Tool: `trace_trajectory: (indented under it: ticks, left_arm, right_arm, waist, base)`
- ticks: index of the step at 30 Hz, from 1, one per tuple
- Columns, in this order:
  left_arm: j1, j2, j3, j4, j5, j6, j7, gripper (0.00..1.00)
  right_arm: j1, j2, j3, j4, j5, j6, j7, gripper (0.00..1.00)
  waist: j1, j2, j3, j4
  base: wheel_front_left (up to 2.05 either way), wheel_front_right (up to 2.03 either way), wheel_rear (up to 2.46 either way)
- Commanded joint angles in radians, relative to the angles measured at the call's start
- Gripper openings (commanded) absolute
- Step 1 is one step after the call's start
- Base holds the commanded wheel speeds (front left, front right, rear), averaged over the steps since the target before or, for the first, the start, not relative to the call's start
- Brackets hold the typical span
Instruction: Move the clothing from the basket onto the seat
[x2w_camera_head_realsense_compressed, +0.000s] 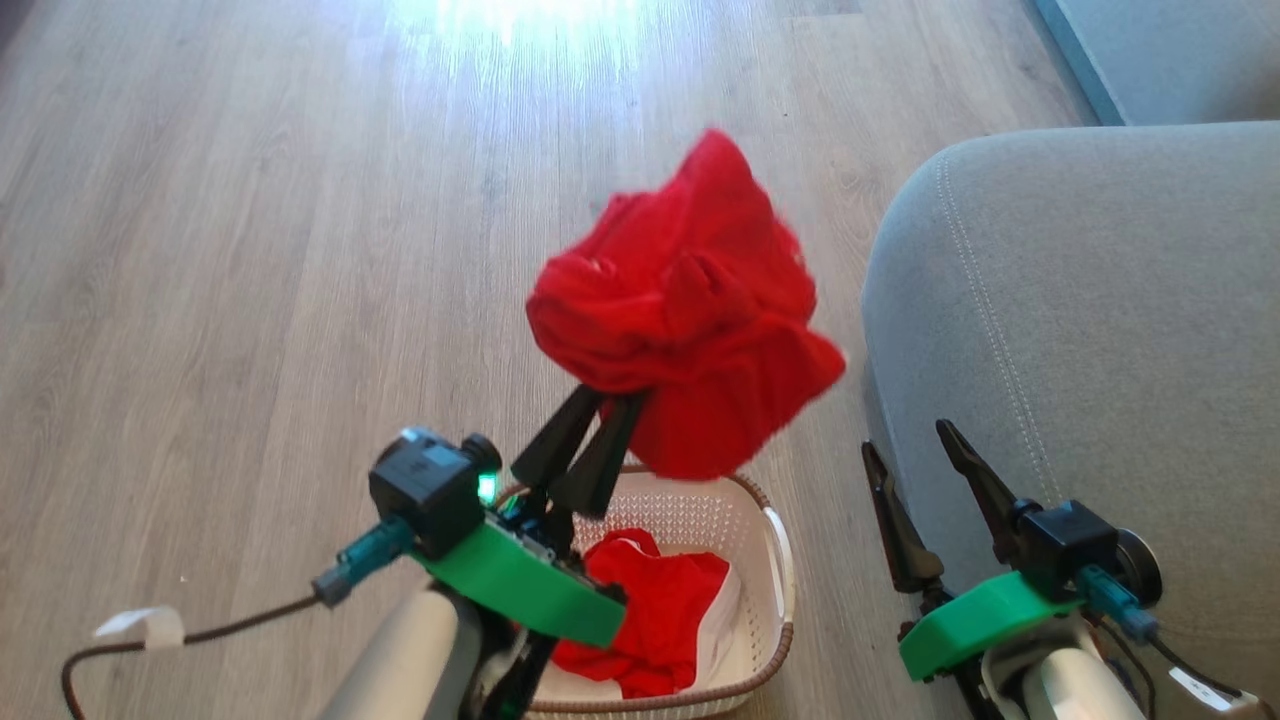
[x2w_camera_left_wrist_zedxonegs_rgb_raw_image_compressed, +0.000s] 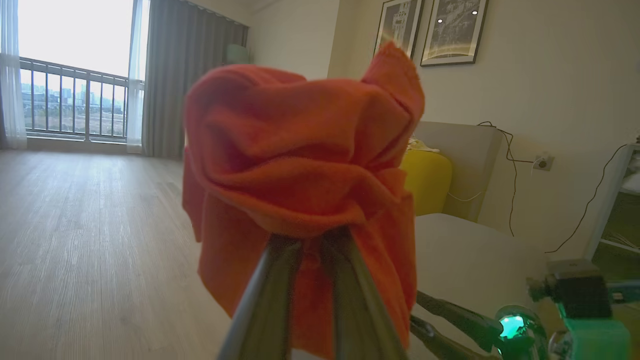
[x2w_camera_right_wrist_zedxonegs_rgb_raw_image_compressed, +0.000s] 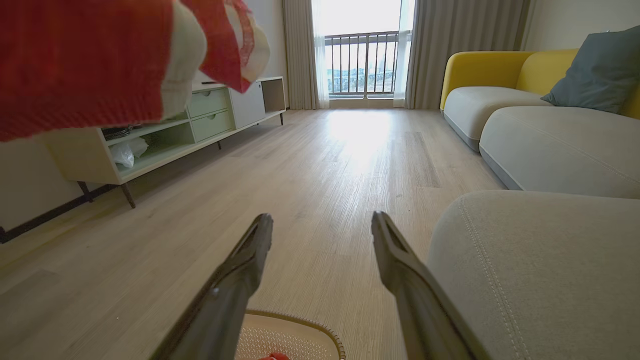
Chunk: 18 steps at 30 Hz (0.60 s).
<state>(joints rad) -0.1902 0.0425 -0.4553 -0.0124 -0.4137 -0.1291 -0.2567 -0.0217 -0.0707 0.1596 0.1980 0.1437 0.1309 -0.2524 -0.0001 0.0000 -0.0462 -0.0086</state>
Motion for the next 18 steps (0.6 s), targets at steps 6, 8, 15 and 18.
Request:
trace_trajectory:
  ticks: [6,8,15,18]
  left_arm:
    - [-0.022,0.008,0.017,-0.019,-0.021,-0.001,-0.005,0.00]
    - [-0.023,0.008,0.019,-0.017,-0.024,-0.001,-0.005,0.00]
    - [-0.027,0.008,0.042,-0.021,-0.030,-0.001,-0.005,0.00]
    - [-0.026,0.008,0.050,-0.019,-0.028,-0.001,-0.005,0.00]
  right_arm:
    - [-0.024,-0.020,0.015,-0.041,0.009,0.000,-0.009,1.00]
    - [-0.026,-0.023,0.018,-0.042,0.009,0.000,-0.009,1.00]
    - [-0.030,-0.030,0.021,-0.047,0.018,0.000,-0.009,1.00]
    - [-0.031,-0.036,0.021,-0.051,0.023,0.000,-0.009,1.00]
  waist:
    - [0.0001,0.0000,-0.001,0.004]
    - [0.0001,0.0000,-0.002,0.004]
    - [0.0001,0.0000,-0.001,0.005]
    - [0.0001,0.0000,0.000,0.004]
  base:
    - [0.00,0.00,0.00]
    - [0.00,0.00,0.00]
    - [0.00,0.00,0.00]
    - [0.00,0.00,0.00]
